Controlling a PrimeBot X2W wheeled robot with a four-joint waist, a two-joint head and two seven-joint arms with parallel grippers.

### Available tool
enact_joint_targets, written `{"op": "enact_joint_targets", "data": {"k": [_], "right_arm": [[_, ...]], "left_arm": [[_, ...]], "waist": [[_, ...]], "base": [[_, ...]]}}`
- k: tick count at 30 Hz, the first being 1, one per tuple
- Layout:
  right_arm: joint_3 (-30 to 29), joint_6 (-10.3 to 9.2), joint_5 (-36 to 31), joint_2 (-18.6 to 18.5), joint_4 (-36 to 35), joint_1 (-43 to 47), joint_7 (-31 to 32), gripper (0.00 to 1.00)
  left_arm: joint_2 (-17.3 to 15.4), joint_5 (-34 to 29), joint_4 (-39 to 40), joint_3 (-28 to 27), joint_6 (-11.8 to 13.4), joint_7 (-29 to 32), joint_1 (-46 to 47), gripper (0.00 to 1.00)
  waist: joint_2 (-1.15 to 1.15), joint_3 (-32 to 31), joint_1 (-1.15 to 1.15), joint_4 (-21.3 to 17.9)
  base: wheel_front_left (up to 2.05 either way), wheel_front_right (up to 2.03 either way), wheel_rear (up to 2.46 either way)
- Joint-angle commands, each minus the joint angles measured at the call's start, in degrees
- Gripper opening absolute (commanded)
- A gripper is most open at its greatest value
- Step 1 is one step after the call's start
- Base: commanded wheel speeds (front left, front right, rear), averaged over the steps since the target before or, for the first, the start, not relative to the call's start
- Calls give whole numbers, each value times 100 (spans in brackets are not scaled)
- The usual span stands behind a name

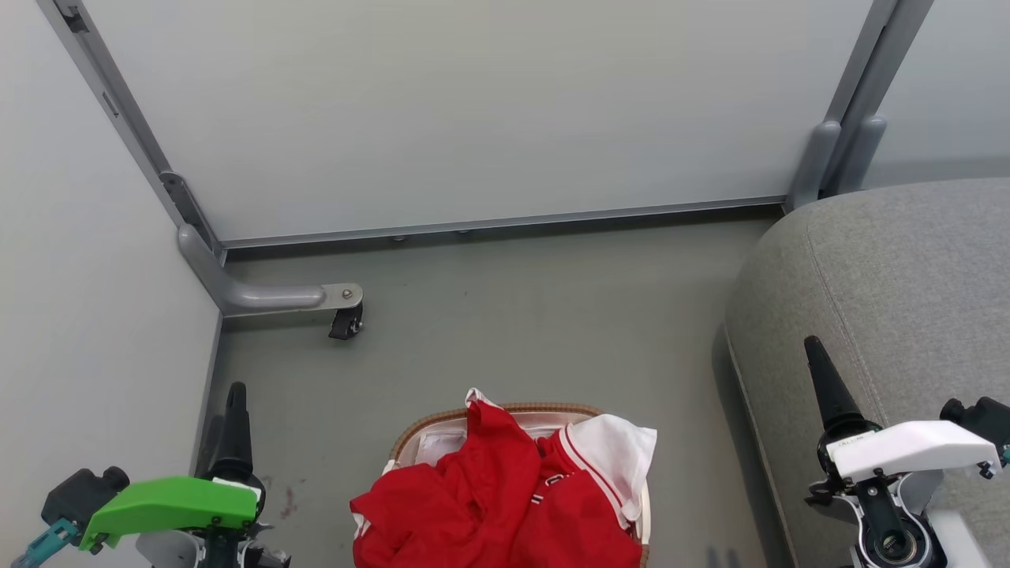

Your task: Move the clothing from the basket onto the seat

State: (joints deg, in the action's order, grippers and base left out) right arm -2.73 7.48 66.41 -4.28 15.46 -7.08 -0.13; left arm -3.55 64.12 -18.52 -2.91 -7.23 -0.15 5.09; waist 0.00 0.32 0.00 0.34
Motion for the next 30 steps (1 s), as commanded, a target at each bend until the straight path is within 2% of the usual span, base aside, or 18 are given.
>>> {"op": "enact_joint_targets", "data": {"k": [1,15,30], "right_arm": [[20,1,-298,-68,-97,-188,-71,100],[80,1,-1861,-69,-131,-166,-362,100],[162,2,-3034,-1,-129,-106,-634,100]], "left_arm": [[-86,-285,38,41,13,-73,178,100],[-188,-1621,-102,408,164,-364,178,100],[-241,-2733,-193,702,338,-631,183,100]], "waist": [[0,-4,0,4],[0,-17,0,35],[0,-19,0,71]], "base": [[0,0,0],[0,0,0],[0,0,0]]}}
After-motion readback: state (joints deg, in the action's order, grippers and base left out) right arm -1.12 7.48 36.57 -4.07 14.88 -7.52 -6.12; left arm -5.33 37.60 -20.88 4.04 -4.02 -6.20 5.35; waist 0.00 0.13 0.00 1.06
